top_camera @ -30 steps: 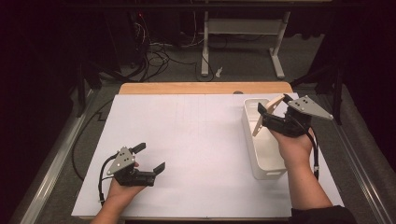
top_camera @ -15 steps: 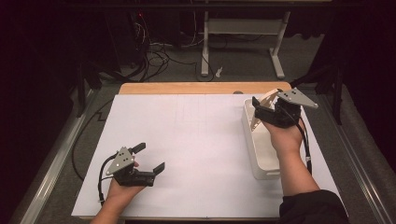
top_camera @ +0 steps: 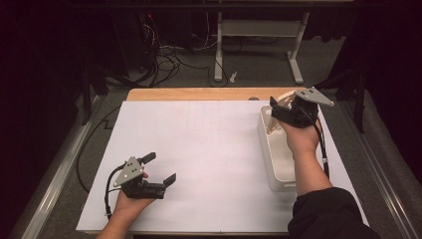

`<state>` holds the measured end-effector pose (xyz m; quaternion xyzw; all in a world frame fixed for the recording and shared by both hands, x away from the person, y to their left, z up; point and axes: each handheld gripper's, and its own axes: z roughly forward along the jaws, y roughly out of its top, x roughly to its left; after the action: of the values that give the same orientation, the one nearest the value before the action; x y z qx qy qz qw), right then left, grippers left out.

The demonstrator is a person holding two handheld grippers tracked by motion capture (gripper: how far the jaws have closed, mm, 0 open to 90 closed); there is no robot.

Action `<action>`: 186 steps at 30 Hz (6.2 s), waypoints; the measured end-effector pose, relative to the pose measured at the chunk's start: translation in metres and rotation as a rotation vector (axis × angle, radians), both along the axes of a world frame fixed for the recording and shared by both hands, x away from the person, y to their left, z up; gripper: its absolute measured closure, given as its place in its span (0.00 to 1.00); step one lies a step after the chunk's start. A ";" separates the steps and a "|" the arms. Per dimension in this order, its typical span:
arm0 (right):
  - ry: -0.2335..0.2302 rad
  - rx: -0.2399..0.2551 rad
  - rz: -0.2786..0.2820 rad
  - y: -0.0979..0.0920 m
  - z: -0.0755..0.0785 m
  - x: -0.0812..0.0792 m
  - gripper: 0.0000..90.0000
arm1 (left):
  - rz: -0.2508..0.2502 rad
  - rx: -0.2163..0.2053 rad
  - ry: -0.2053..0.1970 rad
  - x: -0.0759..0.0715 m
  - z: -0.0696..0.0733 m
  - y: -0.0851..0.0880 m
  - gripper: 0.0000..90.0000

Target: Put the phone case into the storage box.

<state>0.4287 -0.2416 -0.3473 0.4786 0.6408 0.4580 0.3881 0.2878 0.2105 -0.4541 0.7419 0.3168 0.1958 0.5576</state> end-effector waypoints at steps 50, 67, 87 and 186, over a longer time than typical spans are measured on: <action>0.044 0.014 -0.072 0.008 -0.015 0.039 0.15 | -0.008 -0.015 -0.006 -0.002 0.002 0.002 0.00; 0.051 0.006 -0.099 0.013 -0.017 0.050 0.14 | -0.012 -0.025 -0.008 -0.002 0.002 0.000 0.00; 0.058 -0.001 -0.138 0.022 -0.024 0.059 0.14 | -0.014 -0.024 -0.009 -0.003 0.003 0.002 0.00; 0.120 0.023 -0.083 0.014 -0.023 0.067 0.00 | -0.031 -0.012 0.007 -0.003 0.001 0.000 0.00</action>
<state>0.4958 -0.2275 -0.3700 0.5358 0.6370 0.4193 0.3624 0.2852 0.2109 -0.4531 0.7439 0.3084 0.1824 0.5641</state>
